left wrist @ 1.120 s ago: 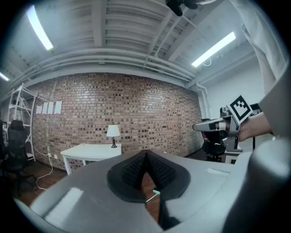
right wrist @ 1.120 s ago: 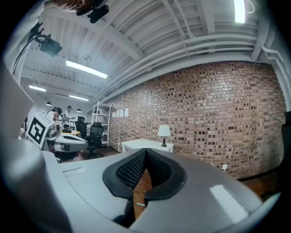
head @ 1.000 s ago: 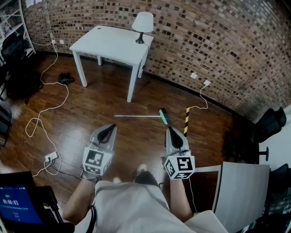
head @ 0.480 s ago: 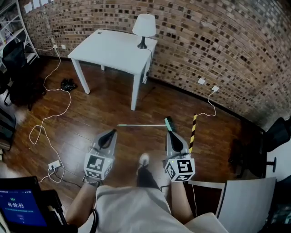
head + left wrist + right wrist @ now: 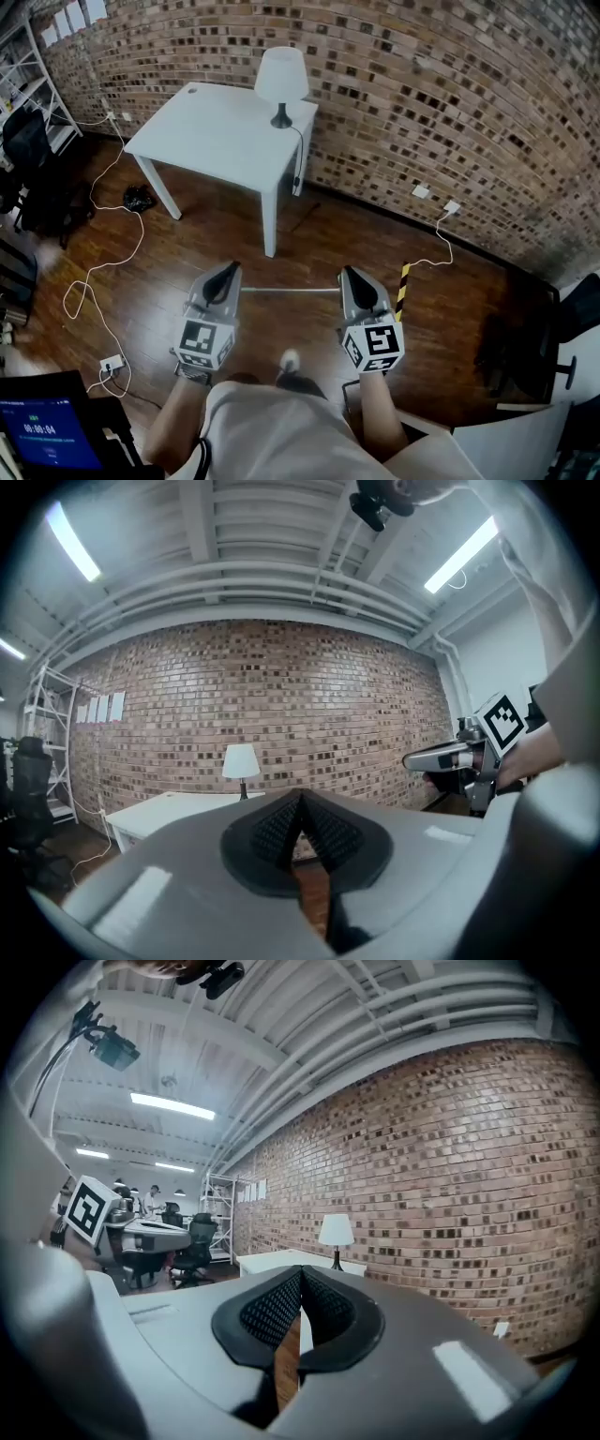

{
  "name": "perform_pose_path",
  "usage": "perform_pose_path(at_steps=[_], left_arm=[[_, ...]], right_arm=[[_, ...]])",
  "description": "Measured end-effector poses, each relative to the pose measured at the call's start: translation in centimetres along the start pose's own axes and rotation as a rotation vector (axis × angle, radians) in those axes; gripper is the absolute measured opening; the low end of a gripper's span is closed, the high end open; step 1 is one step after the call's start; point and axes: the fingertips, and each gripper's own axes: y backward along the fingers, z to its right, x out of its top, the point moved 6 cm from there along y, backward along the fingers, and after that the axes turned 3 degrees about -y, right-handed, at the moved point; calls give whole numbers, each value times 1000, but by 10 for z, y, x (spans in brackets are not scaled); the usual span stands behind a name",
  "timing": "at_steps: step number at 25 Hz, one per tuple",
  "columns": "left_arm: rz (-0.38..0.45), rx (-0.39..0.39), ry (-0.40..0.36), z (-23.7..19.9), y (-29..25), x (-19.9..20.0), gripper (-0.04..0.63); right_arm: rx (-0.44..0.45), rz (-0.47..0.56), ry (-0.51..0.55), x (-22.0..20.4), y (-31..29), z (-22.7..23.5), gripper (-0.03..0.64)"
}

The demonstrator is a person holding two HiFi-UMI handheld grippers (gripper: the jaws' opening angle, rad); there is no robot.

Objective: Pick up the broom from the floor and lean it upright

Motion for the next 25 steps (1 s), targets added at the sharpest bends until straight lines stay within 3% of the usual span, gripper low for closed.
perform_pose_path(at_steps=[7,17,25], left_arm=[[-42,2,-7,-18,-35,-9,0],[-71,-36,-10,-48,-58,-20,0],[-119,-11,-9,-58,-70,-46,0]], right_arm=[[12,2,-15,4,-44,24,14],[23,-24,-45,-4,-79,12,14],[81,-79,38,-16,-110,15,14]])
